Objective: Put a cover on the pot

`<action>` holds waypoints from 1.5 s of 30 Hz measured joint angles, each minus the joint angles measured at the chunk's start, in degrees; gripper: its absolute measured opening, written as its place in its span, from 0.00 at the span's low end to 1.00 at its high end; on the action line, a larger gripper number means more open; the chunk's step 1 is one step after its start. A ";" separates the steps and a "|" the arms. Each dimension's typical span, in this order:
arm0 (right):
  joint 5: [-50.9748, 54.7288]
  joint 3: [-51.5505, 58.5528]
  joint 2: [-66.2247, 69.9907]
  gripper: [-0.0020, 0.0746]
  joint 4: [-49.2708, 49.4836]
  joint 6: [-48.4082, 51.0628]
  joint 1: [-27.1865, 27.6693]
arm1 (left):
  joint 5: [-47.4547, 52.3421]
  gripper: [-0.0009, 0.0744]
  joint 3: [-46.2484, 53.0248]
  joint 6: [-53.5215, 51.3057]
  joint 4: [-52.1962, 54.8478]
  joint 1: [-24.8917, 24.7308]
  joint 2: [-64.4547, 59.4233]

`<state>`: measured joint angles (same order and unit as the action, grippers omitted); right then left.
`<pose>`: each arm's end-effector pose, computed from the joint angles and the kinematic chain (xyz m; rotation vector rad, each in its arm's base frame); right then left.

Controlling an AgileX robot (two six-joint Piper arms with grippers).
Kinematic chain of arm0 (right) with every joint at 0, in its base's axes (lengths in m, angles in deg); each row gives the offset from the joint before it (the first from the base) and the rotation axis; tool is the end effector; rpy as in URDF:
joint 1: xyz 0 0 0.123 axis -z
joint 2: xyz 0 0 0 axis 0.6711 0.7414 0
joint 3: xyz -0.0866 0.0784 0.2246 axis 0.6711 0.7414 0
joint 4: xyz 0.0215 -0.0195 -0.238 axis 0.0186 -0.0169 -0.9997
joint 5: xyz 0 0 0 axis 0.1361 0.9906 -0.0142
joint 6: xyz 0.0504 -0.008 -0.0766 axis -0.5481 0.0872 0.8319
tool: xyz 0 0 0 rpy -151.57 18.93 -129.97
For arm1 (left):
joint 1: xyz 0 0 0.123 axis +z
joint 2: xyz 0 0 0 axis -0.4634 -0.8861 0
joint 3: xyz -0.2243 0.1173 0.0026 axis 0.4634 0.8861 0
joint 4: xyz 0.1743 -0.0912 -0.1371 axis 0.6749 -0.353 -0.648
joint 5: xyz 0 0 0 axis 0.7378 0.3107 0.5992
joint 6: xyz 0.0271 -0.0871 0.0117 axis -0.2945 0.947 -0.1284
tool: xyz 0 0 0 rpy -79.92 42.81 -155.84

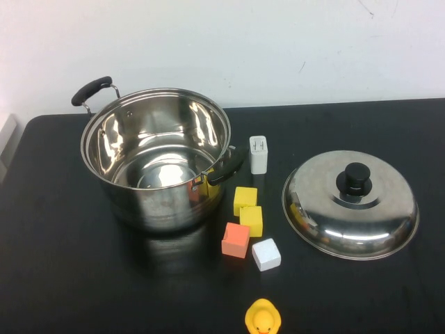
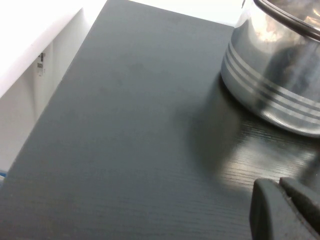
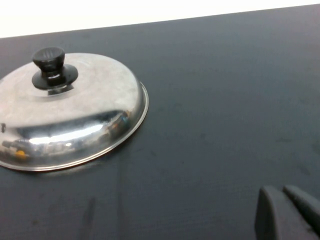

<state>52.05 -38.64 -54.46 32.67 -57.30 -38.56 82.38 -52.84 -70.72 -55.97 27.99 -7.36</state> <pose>0.0741 -0.0055 0.1765 0.1116 1.8290 -0.0167 0.0742 -0.0018 0.1798 -0.2596 1.8020 -0.2274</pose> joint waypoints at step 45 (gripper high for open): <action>1.06 -22.82 25.12 0.02 53.24 44.06 -0.22 | 0.00 0.01 0.00 0.12 0.00 0.00 0.00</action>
<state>53.11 -61.45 -29.34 85.91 -13.24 -38.78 82.38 -52.84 -70.60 -55.97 27.99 -7.36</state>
